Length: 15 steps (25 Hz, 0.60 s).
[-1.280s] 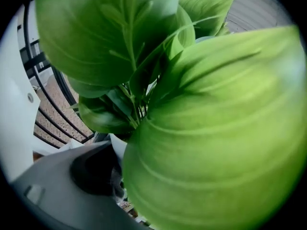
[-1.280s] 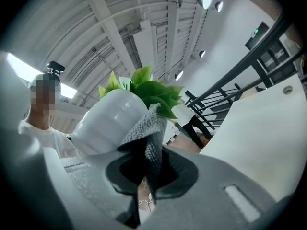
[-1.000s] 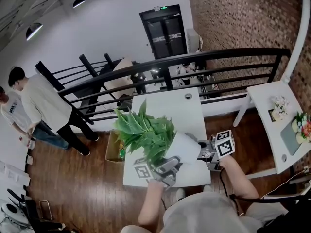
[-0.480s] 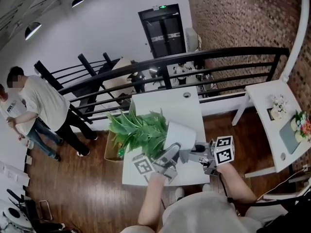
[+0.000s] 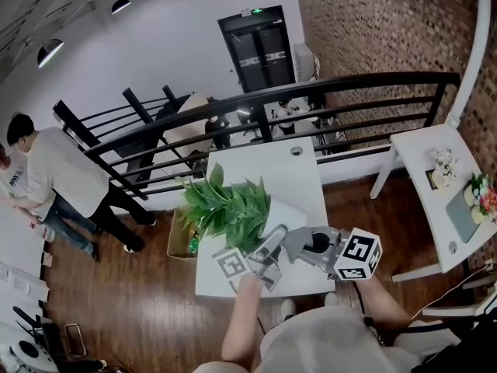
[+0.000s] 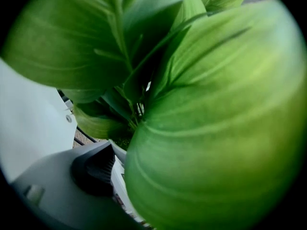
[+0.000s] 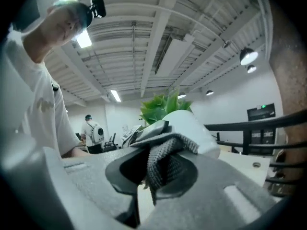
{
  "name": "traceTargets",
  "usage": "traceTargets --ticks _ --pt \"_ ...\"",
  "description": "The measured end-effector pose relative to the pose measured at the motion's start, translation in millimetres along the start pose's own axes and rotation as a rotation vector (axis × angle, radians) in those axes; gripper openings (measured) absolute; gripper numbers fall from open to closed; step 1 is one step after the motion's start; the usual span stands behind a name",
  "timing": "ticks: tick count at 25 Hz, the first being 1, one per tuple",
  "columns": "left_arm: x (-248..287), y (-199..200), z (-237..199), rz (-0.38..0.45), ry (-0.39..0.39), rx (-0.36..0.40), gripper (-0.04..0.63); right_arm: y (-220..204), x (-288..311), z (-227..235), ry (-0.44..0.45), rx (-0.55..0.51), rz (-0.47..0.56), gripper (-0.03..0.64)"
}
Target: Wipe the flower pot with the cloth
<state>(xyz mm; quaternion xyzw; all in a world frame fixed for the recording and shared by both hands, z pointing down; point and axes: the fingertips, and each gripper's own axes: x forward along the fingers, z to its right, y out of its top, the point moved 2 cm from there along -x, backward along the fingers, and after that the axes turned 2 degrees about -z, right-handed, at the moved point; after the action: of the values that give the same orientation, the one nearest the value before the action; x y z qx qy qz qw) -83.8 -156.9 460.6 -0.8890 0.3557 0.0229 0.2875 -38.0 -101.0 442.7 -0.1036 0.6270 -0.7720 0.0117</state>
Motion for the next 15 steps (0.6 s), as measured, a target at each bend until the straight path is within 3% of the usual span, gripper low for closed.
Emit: traceTargets --ticks 7,15 --pt "-3 -10 -4 -0.05 0.016 0.036 0.509 9 -11 13 -0.113 -0.092 -0.025 0.018" --pt "-8 -18 3 -0.088 -0.007 0.047 0.509 20 -33 48 -0.238 -0.068 0.098 0.018"
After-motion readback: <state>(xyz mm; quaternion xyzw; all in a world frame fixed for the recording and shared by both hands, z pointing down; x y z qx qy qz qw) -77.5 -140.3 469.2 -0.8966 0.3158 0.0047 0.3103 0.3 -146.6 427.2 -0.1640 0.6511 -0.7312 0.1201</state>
